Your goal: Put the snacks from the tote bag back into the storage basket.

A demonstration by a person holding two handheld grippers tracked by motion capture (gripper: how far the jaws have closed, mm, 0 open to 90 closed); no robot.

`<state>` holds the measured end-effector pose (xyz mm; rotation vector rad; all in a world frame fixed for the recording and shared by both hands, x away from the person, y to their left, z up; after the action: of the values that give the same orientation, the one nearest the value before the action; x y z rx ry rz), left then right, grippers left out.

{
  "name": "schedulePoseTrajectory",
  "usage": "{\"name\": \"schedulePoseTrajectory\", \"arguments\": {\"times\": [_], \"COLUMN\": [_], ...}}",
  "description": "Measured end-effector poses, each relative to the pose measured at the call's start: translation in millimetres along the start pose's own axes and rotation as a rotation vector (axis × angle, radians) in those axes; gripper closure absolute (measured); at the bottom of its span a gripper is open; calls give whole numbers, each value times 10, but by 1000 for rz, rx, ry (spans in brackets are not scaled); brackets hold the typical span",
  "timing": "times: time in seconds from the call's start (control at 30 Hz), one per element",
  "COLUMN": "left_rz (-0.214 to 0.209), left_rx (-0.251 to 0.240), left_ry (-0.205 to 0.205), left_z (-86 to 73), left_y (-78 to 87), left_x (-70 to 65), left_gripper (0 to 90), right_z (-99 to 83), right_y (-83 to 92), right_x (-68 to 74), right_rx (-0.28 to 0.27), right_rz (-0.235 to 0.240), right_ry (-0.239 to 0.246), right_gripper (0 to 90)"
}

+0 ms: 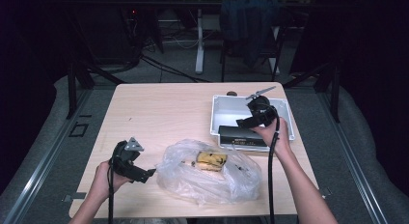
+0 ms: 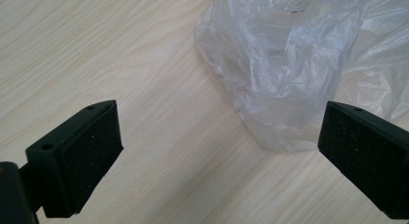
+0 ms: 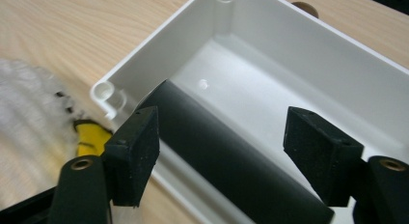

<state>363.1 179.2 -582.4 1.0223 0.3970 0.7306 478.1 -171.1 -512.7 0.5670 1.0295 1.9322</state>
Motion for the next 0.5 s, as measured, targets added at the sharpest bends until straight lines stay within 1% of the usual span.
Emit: {"name": "schedulePoseTrajectory", "arguments": {"times": [0.1, 0.17, 0.2, 0.37, 0.43, 0.5], "left_rz": [5, 6, 7, 10, 10, 14], "left_rx": [-6, -5, -6, -7, -13, -16], "left_ry": [3, 4, 3, 6, 6, 8], "left_z": [5, 3, 3, 7, 12, 15], "left_y": [5, 10, 11, 16, 18, 18], "left_x": [2, 3, 4, 11, 12, 19], "left_gripper": [15, 15, 15, 14, 14, 14], "right_z": [-101, -182, -246, -527, -650, -808], "right_y": [213, 322, 390, 575, 621, 668], "right_x": [57, 101, 128, 201, 218, 230], "right_rx": [-25, -36, -47, -63, -68, -67], "right_rz": [7, 20, 25, 25, 29, 21], "right_ry": [12, 14, 17, 20, 10, 0], "right_gripper": [216, 180, 166, 144, 141, 138]}}
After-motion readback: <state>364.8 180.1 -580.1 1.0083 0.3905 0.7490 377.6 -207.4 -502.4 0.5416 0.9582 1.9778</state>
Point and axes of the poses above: each handheld gripper's, and its own axes: y roughly backward along the jaws, z roughly out of its top, x roughly to its left, the point moved 10 cm from there along -y, roughly forward along the jaws, and after that the axes turned 5 degrees about x, right-handed, at the moved point
